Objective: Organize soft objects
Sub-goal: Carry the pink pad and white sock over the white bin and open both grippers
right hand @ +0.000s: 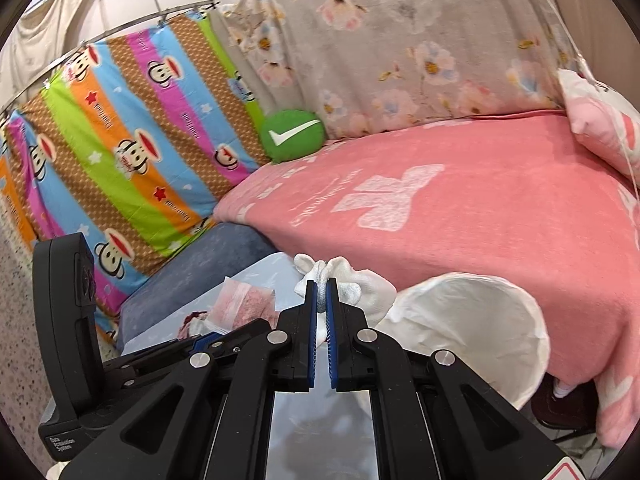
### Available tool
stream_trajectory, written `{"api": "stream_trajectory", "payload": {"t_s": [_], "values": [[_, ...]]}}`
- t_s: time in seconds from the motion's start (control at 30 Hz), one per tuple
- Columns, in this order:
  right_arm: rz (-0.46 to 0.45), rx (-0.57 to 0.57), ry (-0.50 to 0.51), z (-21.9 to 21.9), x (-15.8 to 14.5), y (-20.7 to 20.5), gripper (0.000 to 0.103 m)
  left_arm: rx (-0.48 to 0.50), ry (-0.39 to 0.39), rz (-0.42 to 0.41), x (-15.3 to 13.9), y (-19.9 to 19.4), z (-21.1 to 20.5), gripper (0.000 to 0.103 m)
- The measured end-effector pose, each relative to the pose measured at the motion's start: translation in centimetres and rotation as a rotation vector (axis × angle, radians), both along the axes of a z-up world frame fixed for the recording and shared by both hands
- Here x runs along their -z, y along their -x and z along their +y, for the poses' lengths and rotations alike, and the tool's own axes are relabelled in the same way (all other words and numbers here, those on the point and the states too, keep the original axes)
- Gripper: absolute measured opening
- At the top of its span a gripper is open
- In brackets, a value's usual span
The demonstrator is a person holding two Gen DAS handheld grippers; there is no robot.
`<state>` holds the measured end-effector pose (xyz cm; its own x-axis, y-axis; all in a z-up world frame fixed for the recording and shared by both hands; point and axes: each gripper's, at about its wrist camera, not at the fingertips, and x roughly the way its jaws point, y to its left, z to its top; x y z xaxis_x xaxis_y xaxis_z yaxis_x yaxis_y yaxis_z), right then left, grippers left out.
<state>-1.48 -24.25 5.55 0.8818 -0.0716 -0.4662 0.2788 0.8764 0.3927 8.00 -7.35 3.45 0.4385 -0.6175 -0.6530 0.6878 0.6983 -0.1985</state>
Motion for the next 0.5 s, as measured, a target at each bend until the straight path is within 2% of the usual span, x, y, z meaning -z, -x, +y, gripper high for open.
{"api": "stream_trajectory", "payload": {"t_s": [0.3, 0.5], "values": [[0.028, 0.079, -0.026, -3.9, 1.7, 1.8, 0.005, 0.094, -0.028, 0.016, 0.6, 1.3, -4.2, 0.016], [0.036, 0.100, -0.039, -4.9, 2.4, 2.2, 0.005, 0.125, -0.035, 0.013, 0.7, 1.7, -5.9, 0.016]]}}
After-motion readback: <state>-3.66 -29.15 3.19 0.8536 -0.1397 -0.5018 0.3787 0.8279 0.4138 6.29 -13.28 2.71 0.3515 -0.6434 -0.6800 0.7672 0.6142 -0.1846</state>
